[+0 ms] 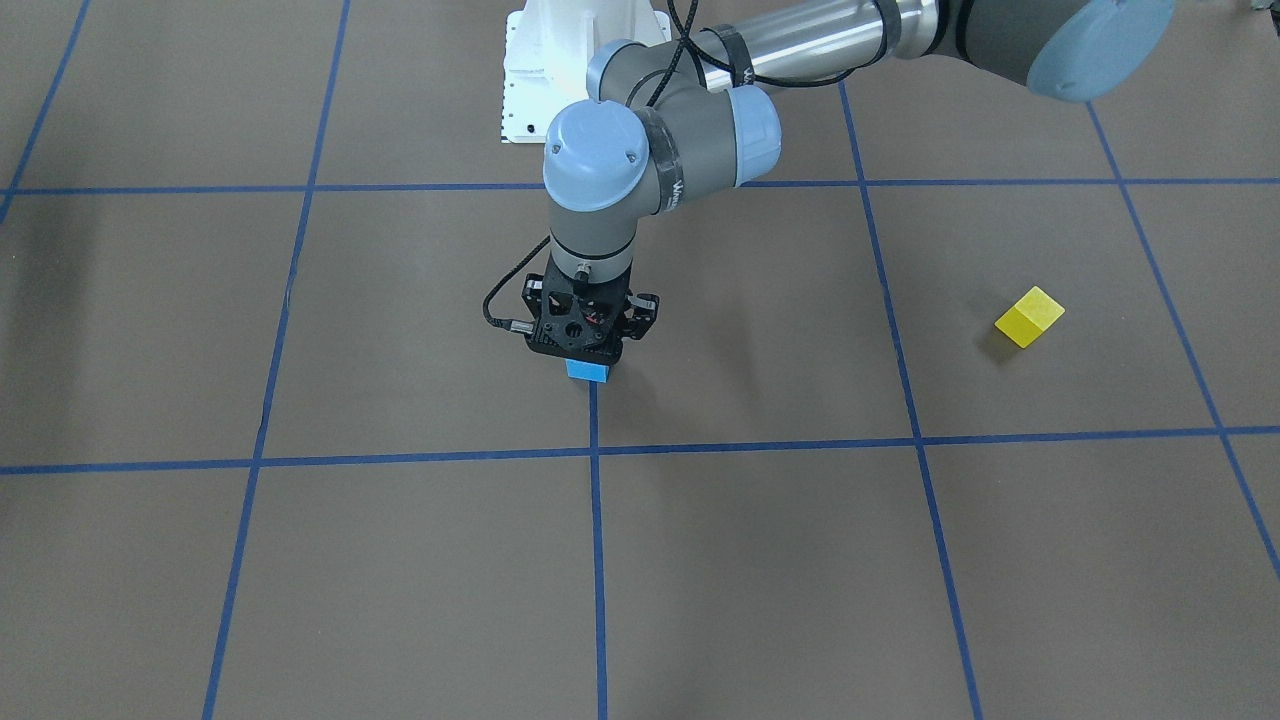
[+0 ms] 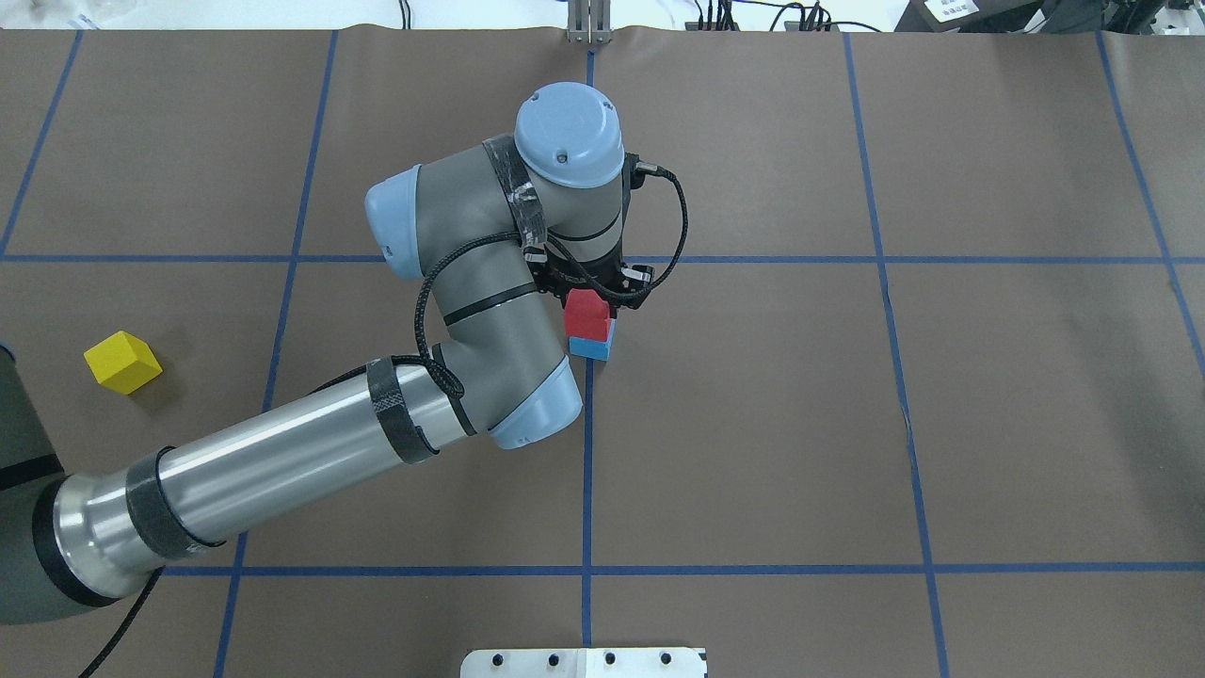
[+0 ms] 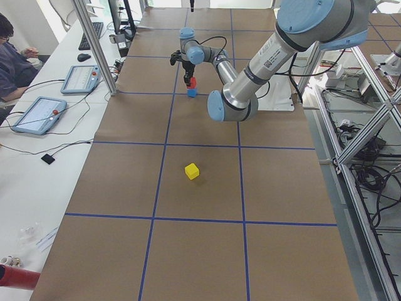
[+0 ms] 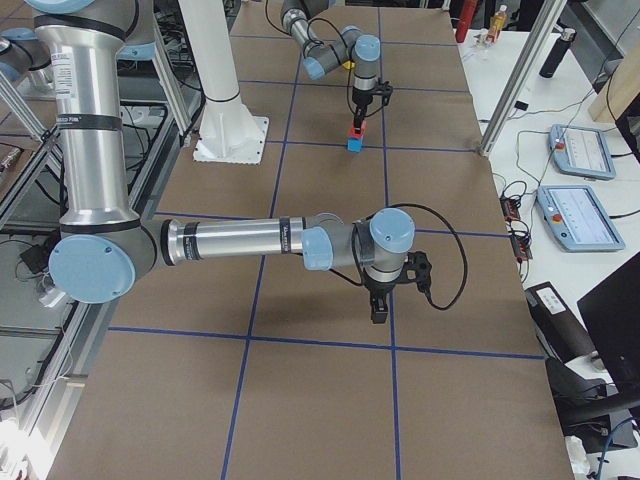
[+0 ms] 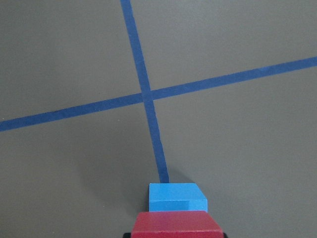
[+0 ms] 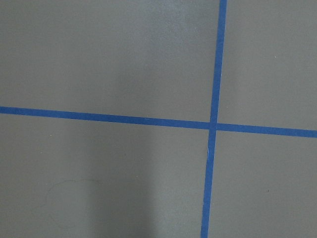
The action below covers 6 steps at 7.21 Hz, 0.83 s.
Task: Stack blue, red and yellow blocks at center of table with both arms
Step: 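Lower the red cube onto the blue cube and release it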
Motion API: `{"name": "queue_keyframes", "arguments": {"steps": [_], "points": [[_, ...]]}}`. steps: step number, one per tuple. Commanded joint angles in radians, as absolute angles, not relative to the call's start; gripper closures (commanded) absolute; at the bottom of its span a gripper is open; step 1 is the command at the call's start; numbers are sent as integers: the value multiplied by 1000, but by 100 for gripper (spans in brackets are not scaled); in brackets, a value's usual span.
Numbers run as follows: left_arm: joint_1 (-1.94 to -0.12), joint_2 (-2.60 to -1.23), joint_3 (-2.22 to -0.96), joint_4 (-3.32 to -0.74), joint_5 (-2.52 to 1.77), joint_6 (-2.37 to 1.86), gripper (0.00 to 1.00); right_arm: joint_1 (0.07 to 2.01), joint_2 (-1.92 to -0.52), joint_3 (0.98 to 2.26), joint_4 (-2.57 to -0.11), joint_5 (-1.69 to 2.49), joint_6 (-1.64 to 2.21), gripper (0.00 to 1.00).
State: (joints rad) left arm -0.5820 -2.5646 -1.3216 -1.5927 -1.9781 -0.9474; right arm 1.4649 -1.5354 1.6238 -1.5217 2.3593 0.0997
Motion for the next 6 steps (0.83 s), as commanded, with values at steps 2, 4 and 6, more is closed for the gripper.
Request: {"name": "queue_keyframes", "arguments": {"steps": [2, 4, 6], "points": [[-583, -2565, -1313, -1600, -1977, -939, 89, 1465, -1537, 1623, -1522, 2359, 100, 0], [-584, -2563, -1315, -1600, -1965, -942, 2, 1465, -1537, 1624, -1522, 2359, 100, 0], [-580, -2568, -1316, -1600, -1940, -953, 0, 1468, -1537, 1626, -1522, 2359, 98, 0]]}}
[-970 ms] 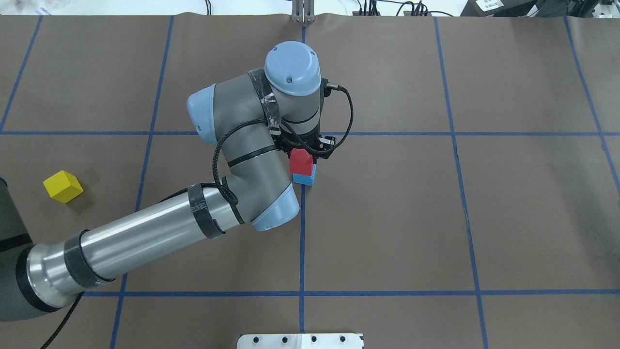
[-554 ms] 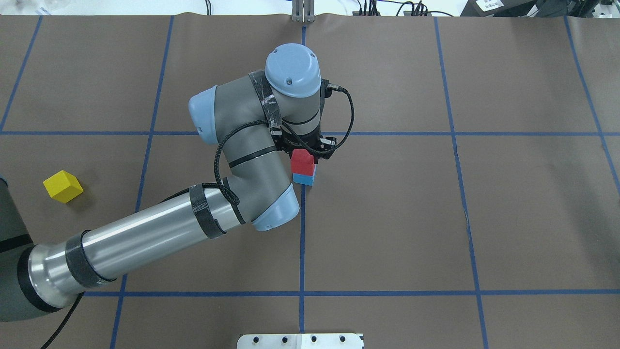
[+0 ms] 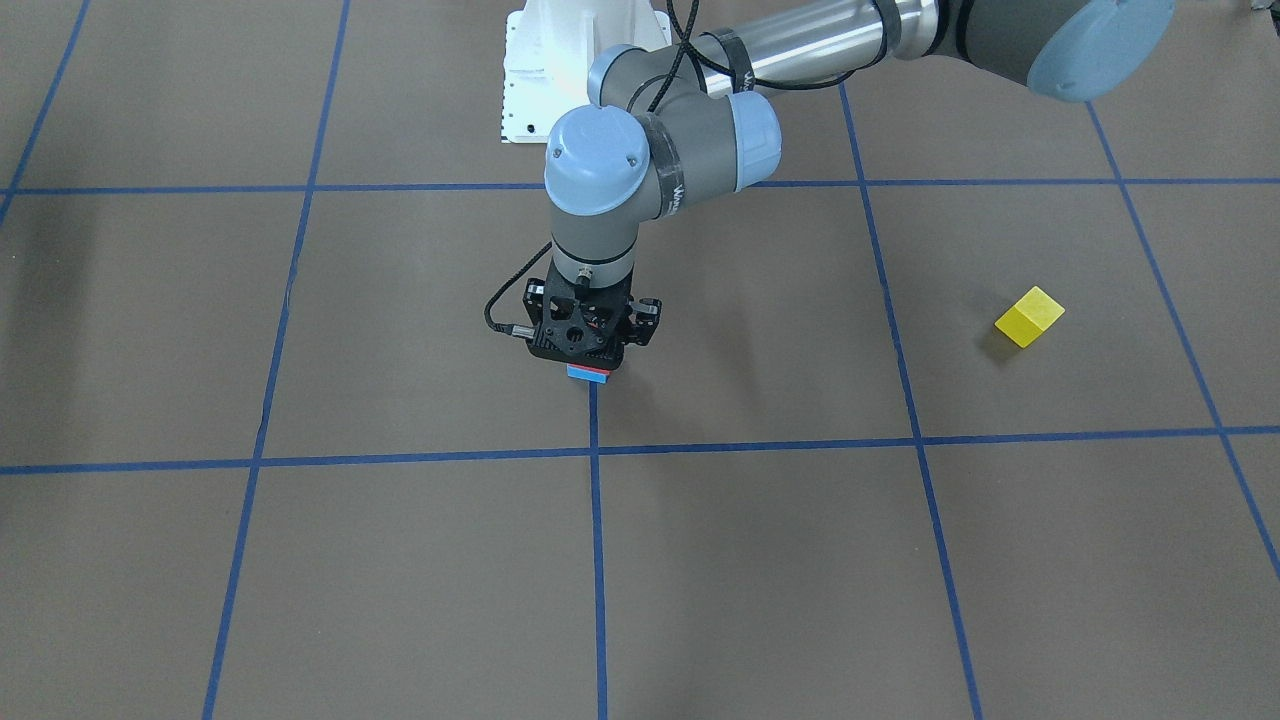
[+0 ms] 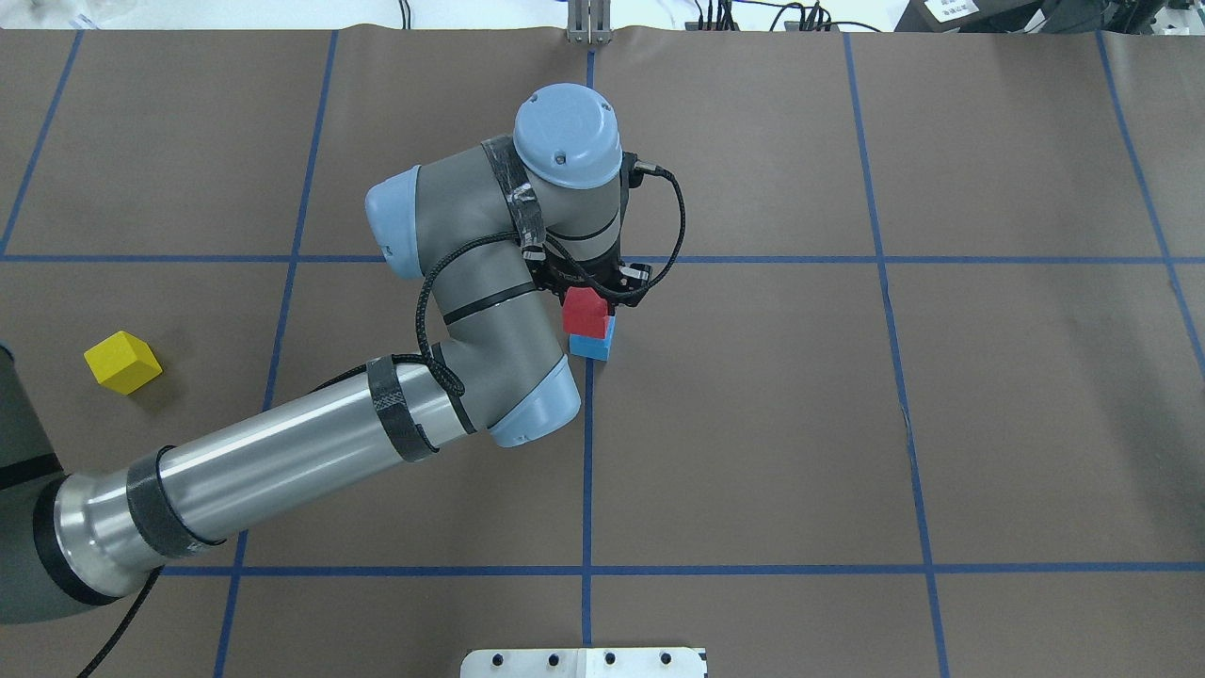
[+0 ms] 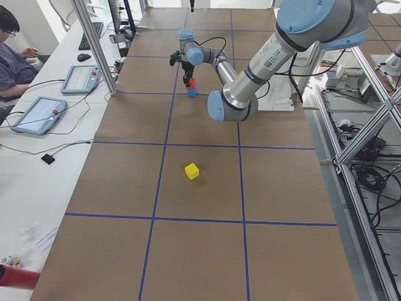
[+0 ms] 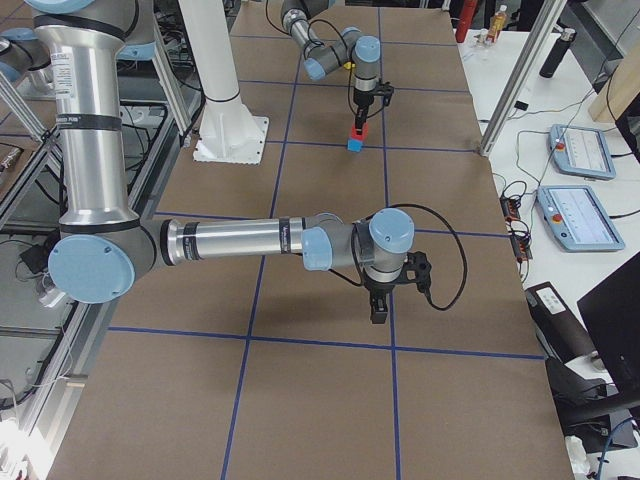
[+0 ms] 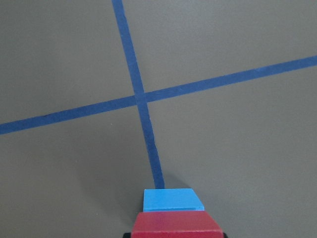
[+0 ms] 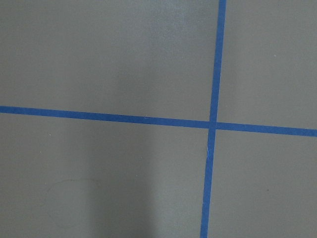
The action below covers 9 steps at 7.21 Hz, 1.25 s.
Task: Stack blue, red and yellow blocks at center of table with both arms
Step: 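Move the left gripper back over the yellow cube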
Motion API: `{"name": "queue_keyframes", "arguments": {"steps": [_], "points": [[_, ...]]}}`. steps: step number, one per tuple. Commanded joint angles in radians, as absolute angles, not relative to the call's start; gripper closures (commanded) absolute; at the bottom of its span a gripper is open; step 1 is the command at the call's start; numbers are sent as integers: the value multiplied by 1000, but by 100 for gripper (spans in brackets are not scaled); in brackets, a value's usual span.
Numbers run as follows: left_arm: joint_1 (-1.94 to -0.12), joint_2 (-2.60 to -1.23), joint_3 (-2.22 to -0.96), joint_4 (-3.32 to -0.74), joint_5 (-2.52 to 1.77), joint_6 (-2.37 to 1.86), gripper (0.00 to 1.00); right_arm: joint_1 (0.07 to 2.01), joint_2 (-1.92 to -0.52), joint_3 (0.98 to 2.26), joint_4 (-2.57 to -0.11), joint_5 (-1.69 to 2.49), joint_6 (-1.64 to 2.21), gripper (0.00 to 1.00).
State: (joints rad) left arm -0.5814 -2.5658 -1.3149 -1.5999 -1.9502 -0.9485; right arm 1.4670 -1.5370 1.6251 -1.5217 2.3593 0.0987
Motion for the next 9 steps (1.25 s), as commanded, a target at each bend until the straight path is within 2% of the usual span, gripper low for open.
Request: {"name": "queue_keyframes", "arguments": {"steps": [1, 2, 3, 5, 6, 7, 8, 9], "points": [[-580, -2568, -1319, -1600, -1940, -954, 0, 1468, -1537, 1626, -1522, 2359, 98, 0], [-586, -2569, -1330, -1597, -1940, -962, 0, 1470, -1539, 1626, -1522, 2359, 98, 0], [-624, -2568, -1397, -1560, -1948, -959, 0, 1474, -1543, 1629, -1522, 2359, 97, 0], [-728, -2531, -1616, -1256, -2005, -765, 0, 1480, -1545, 1629, -1522, 2361, 81, 0], [-770, -2410, -1761, -1186, -2009, -674, 0, 1482, -1543, 1629, -1522, 2361, 81, 0], [-811, -2199, -1919, -1199, -2011, -569, 0, 1482, -1543, 1631, -1522, 2361, 81, 0], [-886, -2043, -2012, -1222, -2014, -420, 0, 1480, -1545, 1635, -1522, 2361, 83, 0], [-912, -1917, -2049, -1268, -2022, -271, 0, 1482, -1546, 1637, -1522, 2361, 83, 0]]}}
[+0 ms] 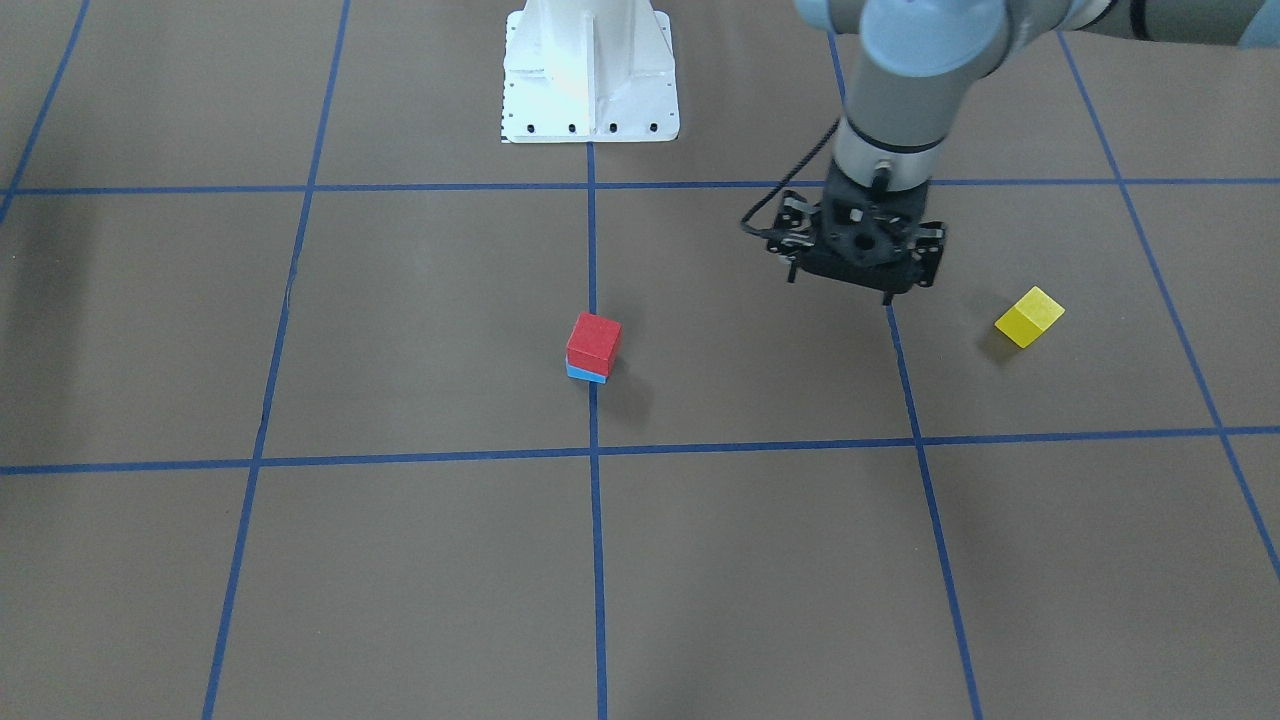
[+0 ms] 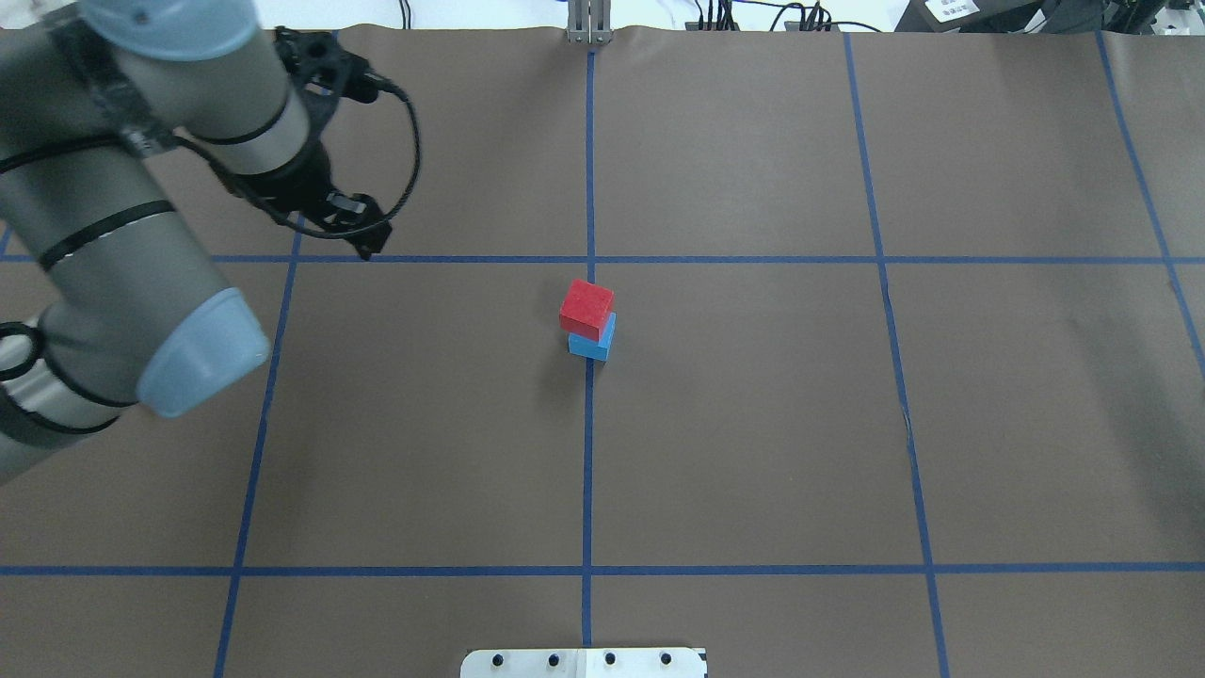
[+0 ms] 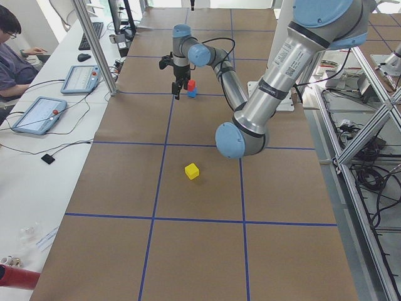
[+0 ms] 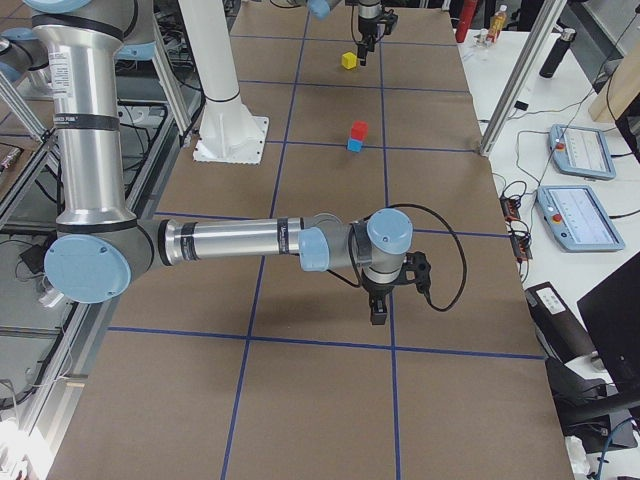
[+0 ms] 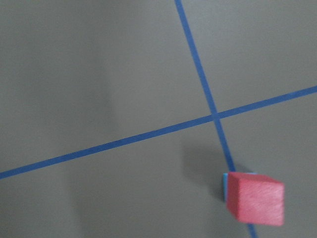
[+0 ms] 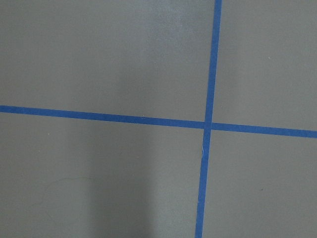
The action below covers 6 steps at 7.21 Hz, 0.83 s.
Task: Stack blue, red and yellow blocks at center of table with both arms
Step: 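Move the left gripper back over the yellow cube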
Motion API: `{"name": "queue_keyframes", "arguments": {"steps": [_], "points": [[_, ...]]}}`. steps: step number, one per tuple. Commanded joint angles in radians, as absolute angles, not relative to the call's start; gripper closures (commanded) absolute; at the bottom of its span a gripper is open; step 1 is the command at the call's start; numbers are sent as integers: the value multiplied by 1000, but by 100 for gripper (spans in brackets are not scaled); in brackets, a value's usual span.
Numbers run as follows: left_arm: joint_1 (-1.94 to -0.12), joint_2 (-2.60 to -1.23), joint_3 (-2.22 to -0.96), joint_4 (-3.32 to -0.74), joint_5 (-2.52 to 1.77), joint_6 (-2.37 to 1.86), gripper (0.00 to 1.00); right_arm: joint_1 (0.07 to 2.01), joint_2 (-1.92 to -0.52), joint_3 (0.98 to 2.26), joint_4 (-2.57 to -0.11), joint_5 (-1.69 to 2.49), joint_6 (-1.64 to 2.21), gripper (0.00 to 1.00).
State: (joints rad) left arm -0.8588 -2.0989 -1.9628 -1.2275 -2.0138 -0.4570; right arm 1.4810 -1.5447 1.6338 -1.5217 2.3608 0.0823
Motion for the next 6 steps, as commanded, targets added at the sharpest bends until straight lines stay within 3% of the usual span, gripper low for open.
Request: {"name": "queue_keyframes", "arguments": {"steps": [1, 3, 6], "points": [[-913, -1788, -2046, -1408, -2022, -211, 0, 1480, -1546, 1637, -1522, 2361, 83, 0], [-913, -1575, -1984, -1747, -2026, -163, 0, 1480, -1545, 1637, -1522, 2361, 84, 0], [-908, -1523, -1892, -1848, -2037, -161, 0, 1480, -1545, 1637, -1522, 2359, 86, 0]]}}
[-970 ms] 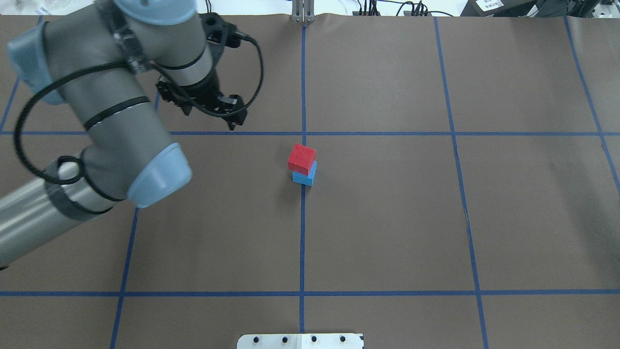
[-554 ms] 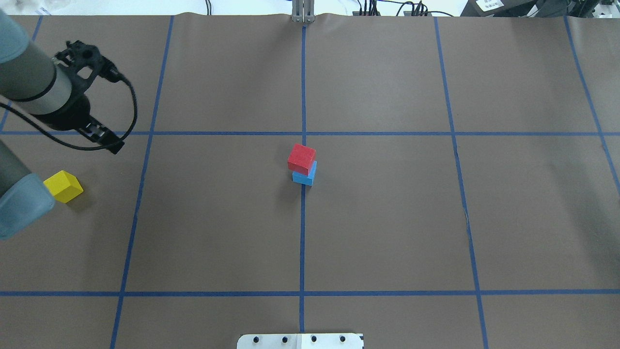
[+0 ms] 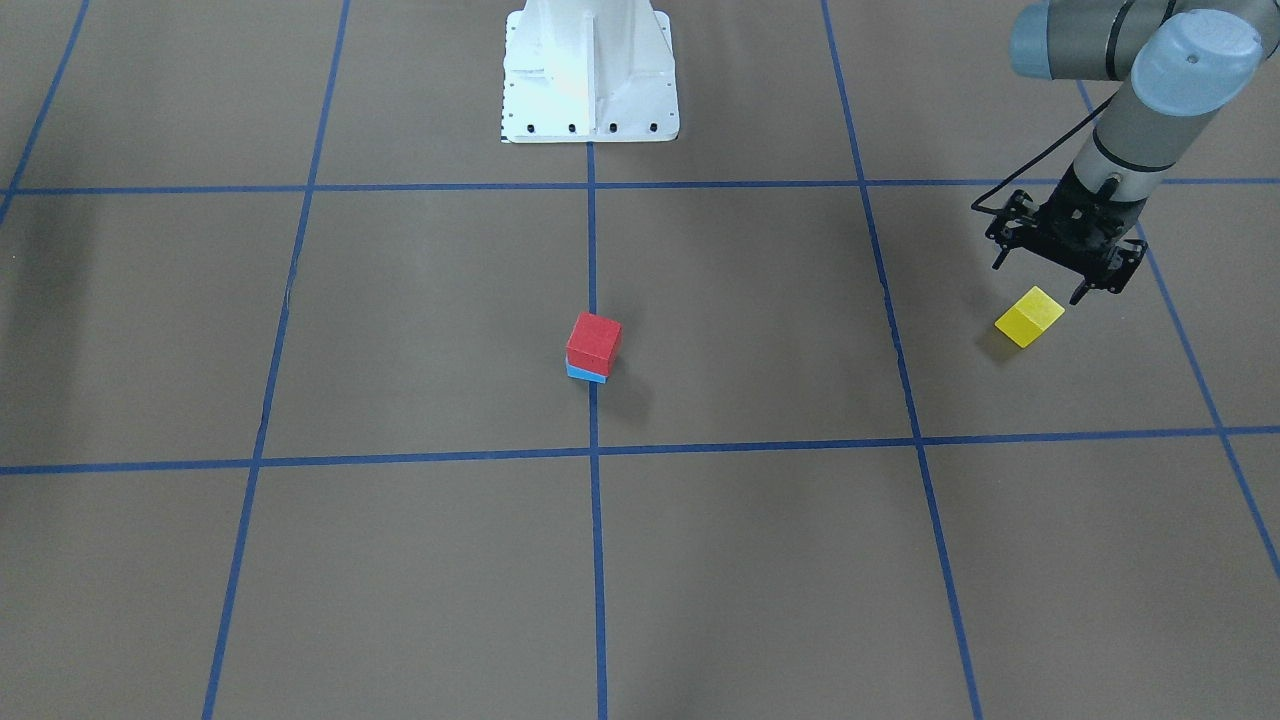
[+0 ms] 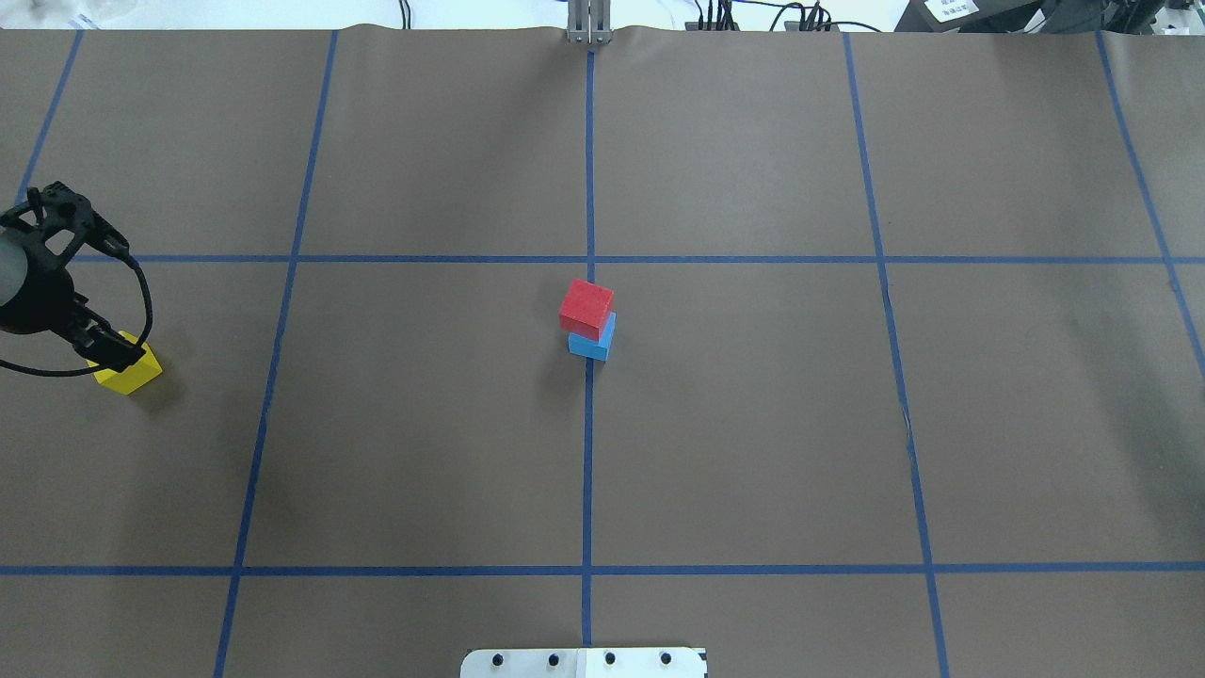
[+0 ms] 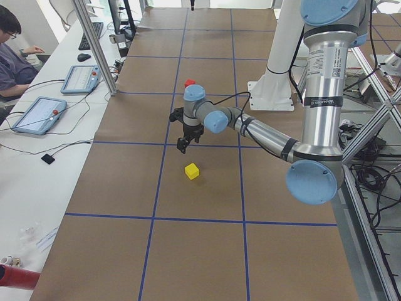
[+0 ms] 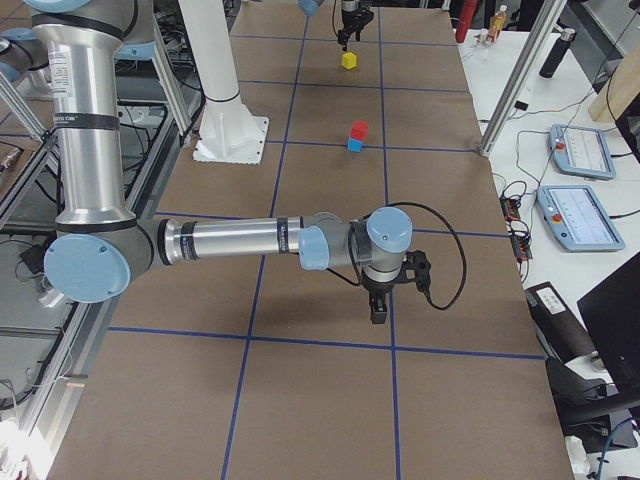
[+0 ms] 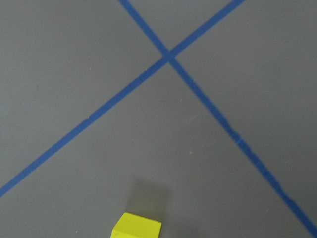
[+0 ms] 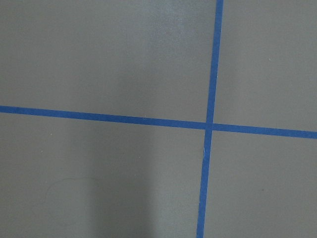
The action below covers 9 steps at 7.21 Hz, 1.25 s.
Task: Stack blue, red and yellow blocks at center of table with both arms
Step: 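Lower the left gripper and close it on the yellow cube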
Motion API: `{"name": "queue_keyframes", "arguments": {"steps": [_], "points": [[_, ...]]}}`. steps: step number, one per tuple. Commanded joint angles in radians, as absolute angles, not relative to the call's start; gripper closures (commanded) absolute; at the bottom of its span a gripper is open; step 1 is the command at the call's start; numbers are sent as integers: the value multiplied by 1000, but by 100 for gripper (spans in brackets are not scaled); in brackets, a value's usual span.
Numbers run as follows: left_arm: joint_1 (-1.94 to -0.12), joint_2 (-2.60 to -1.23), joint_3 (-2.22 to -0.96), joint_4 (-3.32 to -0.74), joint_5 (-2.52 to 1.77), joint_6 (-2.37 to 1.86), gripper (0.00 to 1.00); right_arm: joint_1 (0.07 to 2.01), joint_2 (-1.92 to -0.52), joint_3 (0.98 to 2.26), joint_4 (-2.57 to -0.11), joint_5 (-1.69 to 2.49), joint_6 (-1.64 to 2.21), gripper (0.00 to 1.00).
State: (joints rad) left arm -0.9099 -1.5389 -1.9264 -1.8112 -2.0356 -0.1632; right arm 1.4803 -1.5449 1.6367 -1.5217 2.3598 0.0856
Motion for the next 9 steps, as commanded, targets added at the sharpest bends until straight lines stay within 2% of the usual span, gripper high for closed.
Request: {"name": "queue_keyframes", "arguments": {"steps": [1, 9], "points": [[-907, -1538, -1852, -1859, -2037, -163, 0, 1480, -1545, 1637, -1522, 2359, 86, 0], [-900, -1565, -1743, -1905, -2036, -187, 0, 1480, -1543, 1635, -1522, 2358, 84, 0]]}}
